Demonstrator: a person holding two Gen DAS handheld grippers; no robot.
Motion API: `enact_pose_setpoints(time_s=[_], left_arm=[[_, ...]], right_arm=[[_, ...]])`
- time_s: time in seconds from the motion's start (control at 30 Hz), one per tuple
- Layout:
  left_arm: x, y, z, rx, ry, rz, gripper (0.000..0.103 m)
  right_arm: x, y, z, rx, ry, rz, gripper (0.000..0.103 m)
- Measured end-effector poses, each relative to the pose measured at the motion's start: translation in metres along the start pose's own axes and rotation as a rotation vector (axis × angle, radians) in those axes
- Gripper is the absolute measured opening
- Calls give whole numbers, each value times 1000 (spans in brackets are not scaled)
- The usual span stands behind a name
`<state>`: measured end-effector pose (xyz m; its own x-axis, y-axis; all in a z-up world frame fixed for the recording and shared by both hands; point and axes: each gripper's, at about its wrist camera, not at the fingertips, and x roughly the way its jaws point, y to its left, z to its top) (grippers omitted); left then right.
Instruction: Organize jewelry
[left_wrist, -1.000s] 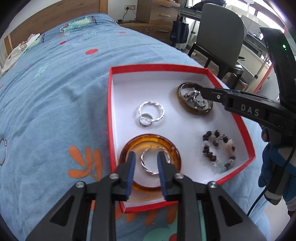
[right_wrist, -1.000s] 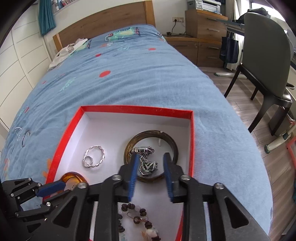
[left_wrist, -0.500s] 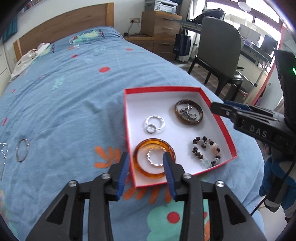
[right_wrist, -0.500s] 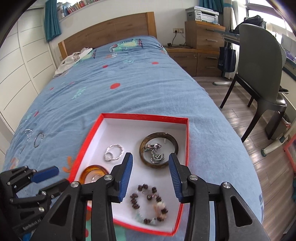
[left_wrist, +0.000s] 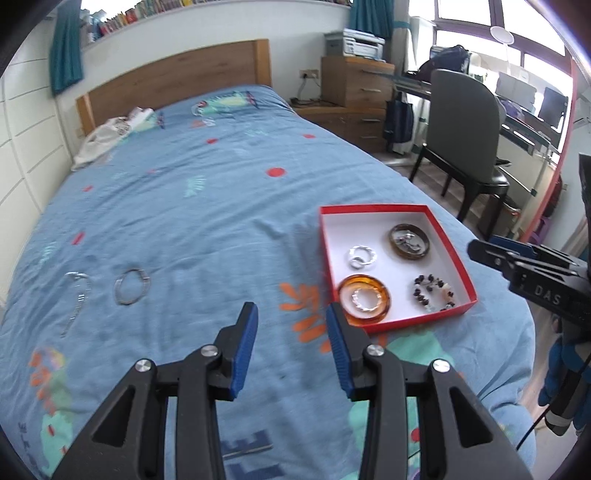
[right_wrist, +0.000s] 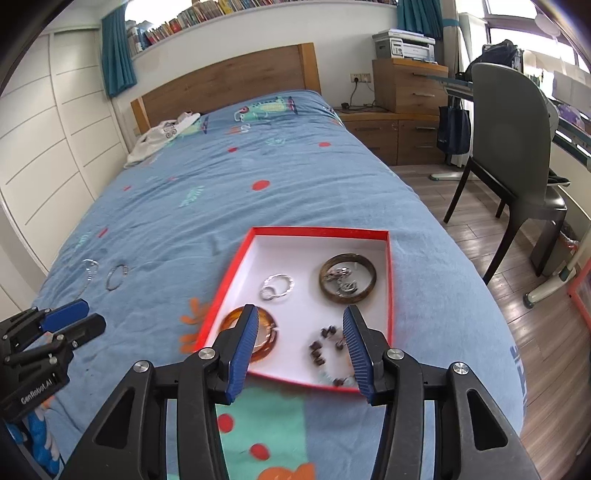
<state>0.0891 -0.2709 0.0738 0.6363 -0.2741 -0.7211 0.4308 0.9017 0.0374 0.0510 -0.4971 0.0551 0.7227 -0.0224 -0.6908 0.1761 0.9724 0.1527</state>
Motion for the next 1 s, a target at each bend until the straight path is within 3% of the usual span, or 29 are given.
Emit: enact_pose_setpoints(time_s=[0.5,1.0], left_arm=[[-84,44,-36,-66,-78,78,37],[-125,71,-60,-106,-123,105,37]], right_arm=[[-67,47,-28,-29,-69,53,53],[-97,85,-37,-82,-105,96,58]])
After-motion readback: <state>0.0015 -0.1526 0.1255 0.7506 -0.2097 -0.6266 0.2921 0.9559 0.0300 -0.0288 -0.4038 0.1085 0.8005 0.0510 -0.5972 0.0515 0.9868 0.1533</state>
